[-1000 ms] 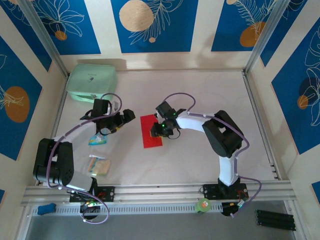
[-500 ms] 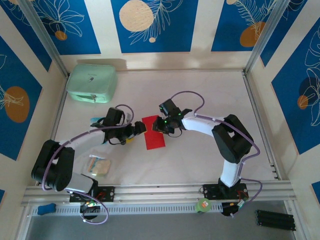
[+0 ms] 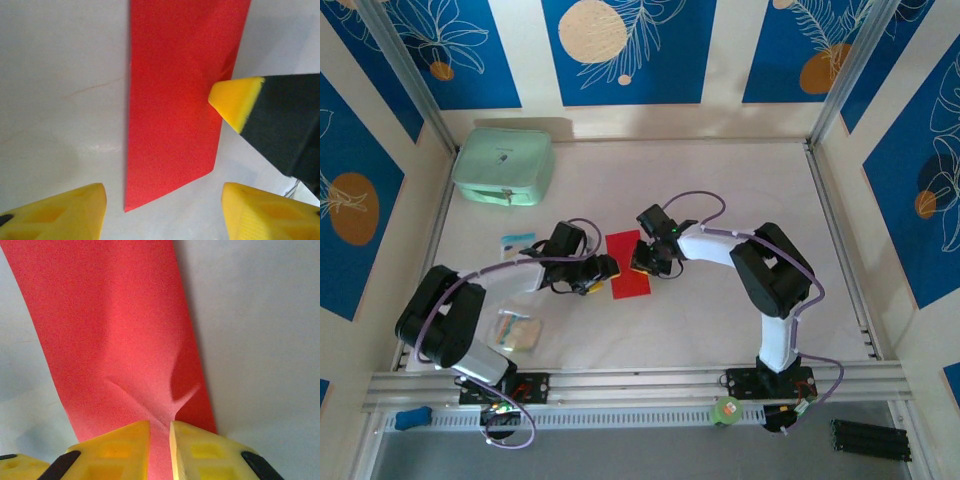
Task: Fold a paper plane with a square sheet of paper (pick it up from the middle)
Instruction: Move the paper to the center of the table, then third fold the triangle at the center of the table.
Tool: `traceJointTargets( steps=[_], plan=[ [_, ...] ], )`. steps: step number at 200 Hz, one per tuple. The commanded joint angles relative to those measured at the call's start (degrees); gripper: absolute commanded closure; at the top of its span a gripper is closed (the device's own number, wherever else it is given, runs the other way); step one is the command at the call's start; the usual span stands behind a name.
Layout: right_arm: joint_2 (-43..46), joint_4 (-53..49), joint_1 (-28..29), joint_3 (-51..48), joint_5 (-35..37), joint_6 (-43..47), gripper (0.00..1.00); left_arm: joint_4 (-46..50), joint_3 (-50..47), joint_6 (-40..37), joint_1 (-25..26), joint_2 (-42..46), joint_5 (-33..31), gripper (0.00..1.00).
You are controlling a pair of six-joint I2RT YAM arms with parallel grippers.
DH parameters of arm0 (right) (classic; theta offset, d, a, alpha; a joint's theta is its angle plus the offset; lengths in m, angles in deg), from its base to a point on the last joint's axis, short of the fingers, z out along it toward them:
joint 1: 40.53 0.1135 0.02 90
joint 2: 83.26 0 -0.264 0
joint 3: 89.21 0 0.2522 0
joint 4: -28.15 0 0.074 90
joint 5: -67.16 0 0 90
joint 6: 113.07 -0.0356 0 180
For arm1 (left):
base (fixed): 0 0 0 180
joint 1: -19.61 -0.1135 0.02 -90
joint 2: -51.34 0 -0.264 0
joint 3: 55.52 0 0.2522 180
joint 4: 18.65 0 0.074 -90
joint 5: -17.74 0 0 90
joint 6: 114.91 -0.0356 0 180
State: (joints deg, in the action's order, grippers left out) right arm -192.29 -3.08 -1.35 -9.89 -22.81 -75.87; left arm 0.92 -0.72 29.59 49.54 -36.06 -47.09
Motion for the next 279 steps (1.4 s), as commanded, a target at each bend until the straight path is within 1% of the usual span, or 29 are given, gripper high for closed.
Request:
traceJointTargets(
  steps=[1, 24, 55, 103, 135, 159, 167, 201, 259, 279],
  plan=[
    [-2.13, -3.75, -0.16, 0.44, 1.01, -1.08, 0.81, -0.49, 0.1, 1.16, 0.56, -1.82, 0.0, 0.44],
    [-2.71, -4.04, -0.07, -0.14, 1.44, -1.09, 0.84, -0.37, 0.66, 1.31, 0.65, -3.2, 0.52, 0.51],
    [-3.19, -4.84, 0.06, -0.52, 2.52, -0.73, 0.85, 0.22, 1.4, 1.02, 0.78, -4.48, 0.88, 0.6],
    [-3.88, -4.94, 0.2, -0.78, 2.6, -0.72, 0.87, 1.59, 2.7, -0.07, 0.96, -5.99, 0.17, 0.69],
    [-4.16, -5.19, 0.2, -0.78, 2.78, -0.64, 0.89, 4.75, 4.68, -2.01, 1.15, -5.92, -2.4, 0.7],
    [-4.42, -5.29, 0.2, -0.7, 2.79, -0.59, 0.89, 5.41, 5.66, -3.05, 1.27, -6.59, -3.06, 0.7],
    [-4.48, -5.29, 0.2, -0.7, 2.72, -0.62, 0.89, 5.82, 6.53, -4.32, 1.35, -7.16, -3.17, 0.7],
    [-4.83, -5.55, 0.2, -0.35, 2.52, -0.42, 0.9, 10.79, 11.22, -9.2, 1.18, -9.91, -6.97, 0.7],
    [-4.89, -5.55, 0.2, -0.37, 2.41, -0.33, 0.9, 10.12, 12.66, -9.85, 1.15, -12.7, -6.7, 0.69],
    [-5.13, -5.54, 0.21, -0.41, 2.25, -0.38, 0.9, 8.5, 12.25, -9.79, 1.09, -12.98, -4.3, 0.69]
  ],
)
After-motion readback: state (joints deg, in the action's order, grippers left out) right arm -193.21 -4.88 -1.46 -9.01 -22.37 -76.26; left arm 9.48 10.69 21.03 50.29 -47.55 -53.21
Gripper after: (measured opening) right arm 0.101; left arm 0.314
